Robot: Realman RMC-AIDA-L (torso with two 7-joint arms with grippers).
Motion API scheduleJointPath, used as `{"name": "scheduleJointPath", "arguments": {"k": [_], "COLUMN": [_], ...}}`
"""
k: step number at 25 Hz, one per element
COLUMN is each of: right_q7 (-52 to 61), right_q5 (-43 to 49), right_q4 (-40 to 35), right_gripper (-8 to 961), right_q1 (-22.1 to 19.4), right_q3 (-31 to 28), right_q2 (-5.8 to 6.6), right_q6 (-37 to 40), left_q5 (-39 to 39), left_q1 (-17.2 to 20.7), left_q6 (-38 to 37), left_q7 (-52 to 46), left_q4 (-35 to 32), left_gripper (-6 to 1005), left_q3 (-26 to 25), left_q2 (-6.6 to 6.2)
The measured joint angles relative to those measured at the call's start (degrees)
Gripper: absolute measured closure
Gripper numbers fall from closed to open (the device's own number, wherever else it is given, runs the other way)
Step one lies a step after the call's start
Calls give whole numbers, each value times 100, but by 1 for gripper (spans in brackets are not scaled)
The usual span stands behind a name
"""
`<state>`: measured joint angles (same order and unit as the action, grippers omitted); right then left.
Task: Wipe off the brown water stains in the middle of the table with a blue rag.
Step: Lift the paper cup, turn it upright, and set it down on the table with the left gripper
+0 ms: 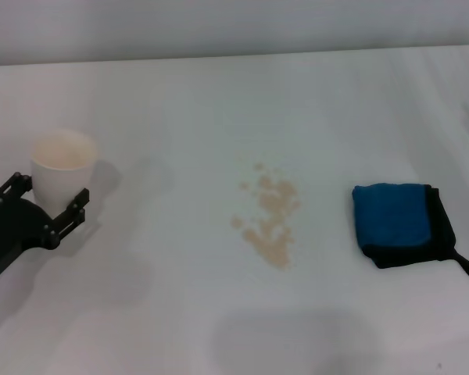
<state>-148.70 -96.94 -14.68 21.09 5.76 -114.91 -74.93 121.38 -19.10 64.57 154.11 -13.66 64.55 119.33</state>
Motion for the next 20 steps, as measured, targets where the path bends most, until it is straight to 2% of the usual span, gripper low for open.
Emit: {"name": "scheduleJointPath", "arguments": {"k": [20], "right_q7": [15], "right_q5": [-13], "right_q4": [0], "right_gripper": [243], "right_q1": [339], "right_q3": [163], "right_q2": [-20], "right_q6": [25], "left_q5": [71], "left_q1": [-189], "left_q6": [-429], "left_q7": [103], "left_q4": [420], "left_gripper": [284], "left_q3": [-9], "left_q2": [32]}}
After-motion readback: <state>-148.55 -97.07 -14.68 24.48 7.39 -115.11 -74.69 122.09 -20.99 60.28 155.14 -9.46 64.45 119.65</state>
